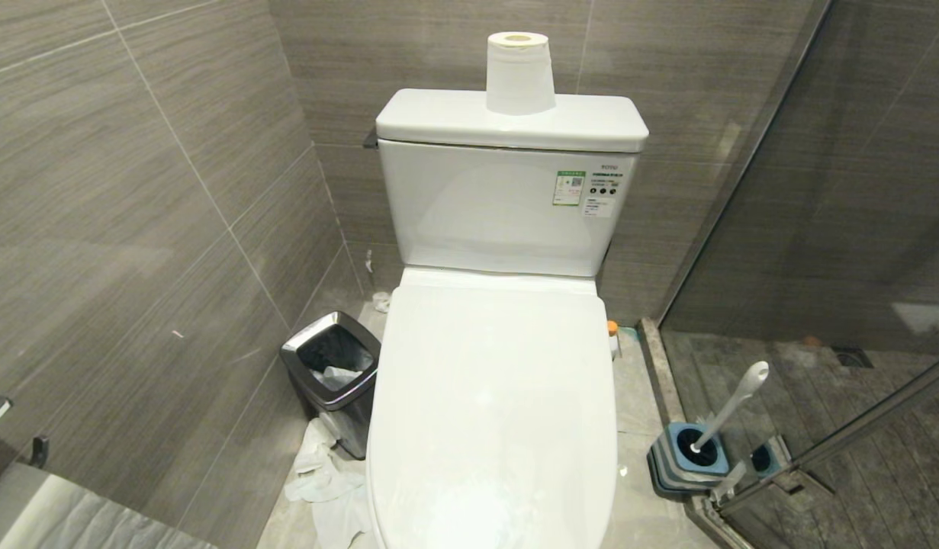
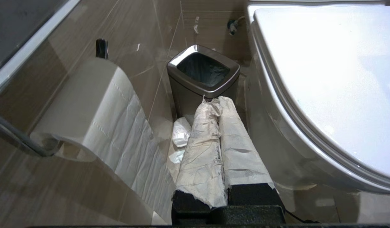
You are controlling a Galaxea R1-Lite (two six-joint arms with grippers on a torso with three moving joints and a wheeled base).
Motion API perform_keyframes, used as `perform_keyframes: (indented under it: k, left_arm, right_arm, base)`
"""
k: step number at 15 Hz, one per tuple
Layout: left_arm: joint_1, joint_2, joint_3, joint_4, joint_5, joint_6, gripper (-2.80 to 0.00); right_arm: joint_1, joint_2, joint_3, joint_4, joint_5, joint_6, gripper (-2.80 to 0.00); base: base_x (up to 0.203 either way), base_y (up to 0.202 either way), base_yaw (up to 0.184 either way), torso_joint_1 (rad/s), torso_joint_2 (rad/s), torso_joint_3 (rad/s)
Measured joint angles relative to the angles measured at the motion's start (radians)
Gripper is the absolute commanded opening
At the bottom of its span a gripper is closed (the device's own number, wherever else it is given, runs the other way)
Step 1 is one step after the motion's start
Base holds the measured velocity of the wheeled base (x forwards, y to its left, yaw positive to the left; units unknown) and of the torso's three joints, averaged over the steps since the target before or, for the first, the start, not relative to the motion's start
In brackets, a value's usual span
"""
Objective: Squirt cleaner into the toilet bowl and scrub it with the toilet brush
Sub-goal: Use the left hand to lift the toilet lid slightly
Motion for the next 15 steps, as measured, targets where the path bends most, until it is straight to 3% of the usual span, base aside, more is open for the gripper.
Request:
perform_keyframes:
  k: [7,15]
  left_arm:
    - [0.000,0.046,-0.324,0.158,-0.159,0.096,-2.80]
    - [0.000,0.415,-0.537,0.105,-0.210,0.112,-2.80]
  right_arm:
    - [0.000,0.000,0.000,0.000,0.000,0.000,-2.80]
    - [0.000,0.000,0.000,0.000,0.000,0.001,-2.80]
  base:
    - [0.000,0.000,0.000,0.000,0.00,0.000]
    - [0.000,0.000,0.000,0.000,0.00,0.000]
